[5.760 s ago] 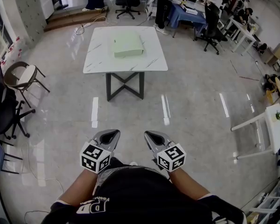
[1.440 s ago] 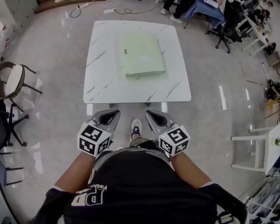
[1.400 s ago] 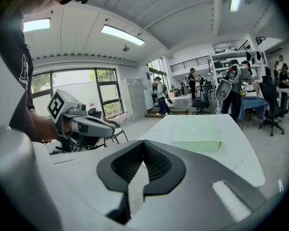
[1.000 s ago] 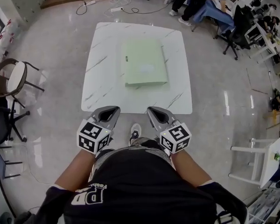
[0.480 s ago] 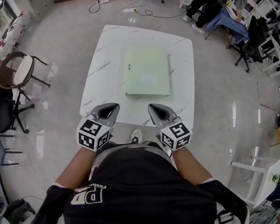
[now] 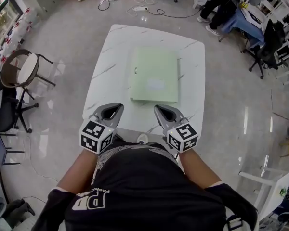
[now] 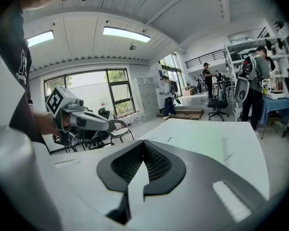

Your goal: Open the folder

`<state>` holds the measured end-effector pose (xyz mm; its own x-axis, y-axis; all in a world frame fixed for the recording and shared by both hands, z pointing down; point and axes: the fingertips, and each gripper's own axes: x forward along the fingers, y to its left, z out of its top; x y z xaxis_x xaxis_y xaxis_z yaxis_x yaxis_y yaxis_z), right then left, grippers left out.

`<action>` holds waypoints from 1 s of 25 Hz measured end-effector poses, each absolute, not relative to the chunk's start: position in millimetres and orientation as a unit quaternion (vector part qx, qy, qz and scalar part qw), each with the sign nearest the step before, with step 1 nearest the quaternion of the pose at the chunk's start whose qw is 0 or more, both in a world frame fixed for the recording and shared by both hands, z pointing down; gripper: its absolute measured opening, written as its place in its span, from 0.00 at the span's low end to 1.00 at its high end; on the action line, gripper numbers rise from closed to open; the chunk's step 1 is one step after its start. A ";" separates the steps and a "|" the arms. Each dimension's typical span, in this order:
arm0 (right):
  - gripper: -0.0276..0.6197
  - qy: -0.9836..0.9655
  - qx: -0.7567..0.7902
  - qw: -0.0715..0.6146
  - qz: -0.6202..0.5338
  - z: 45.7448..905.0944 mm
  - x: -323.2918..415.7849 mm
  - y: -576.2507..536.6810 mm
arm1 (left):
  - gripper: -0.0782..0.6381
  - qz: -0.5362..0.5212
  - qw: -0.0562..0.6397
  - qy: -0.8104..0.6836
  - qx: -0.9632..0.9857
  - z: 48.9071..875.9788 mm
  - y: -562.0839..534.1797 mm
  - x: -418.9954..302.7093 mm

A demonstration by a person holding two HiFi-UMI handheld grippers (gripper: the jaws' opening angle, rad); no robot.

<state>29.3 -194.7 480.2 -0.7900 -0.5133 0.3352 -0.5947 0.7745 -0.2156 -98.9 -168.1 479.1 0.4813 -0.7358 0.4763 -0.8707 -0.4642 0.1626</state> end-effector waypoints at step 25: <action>0.04 -0.910 0.349 0.159 0.156 498.9 18.4 -230.5 | 0.19 0.212 0.192 -0.432 0.856 524.5 -229.0 -115.9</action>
